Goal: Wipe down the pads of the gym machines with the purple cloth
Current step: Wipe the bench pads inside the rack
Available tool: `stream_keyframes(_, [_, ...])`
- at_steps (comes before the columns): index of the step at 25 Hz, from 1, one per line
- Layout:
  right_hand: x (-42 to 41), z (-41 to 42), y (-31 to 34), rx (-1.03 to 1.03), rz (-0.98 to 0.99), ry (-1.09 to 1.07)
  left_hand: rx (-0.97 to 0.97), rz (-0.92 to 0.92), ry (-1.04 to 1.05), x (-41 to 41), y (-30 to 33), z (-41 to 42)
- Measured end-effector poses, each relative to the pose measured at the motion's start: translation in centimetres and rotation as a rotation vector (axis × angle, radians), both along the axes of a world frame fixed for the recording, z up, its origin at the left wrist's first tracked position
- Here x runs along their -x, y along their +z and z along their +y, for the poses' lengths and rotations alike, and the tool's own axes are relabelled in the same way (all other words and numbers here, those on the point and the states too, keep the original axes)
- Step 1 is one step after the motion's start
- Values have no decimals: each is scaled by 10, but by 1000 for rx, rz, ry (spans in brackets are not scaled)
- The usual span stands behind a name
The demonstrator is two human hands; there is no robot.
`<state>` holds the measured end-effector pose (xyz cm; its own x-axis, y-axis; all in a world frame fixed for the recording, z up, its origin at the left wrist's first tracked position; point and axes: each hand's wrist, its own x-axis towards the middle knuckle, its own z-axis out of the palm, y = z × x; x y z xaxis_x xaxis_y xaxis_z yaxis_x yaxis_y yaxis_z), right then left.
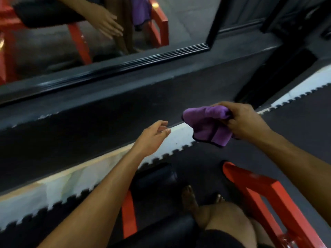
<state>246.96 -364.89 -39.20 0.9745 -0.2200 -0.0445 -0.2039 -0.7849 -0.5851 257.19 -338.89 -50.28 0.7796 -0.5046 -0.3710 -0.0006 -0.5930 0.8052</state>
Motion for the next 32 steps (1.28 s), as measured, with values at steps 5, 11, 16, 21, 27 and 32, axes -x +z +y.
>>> stream_keyframes(5, [41,-107,67,-67,-46,-244,-18,9,-164,-10,51,-127])
stream_keyframes(11, [126,-202,171,-57,15,-581,36,44,-318,0,179,-248])
stream_keyframes(16, [192,-240,238,-20,51,-748,38,43,-437,16,275,-303])
stream_keyframes(21, [243,-263,261,-130,2,-923,44,61,-519,38,310,-355])
stream_keyframes(27, [320,-293,255,-172,-162,-1214,-10,65,-796,93,317,-466])
stream_keyframes(32, [374,-315,252,-237,-320,-1461,-43,-51,-1012,142,327,-580])
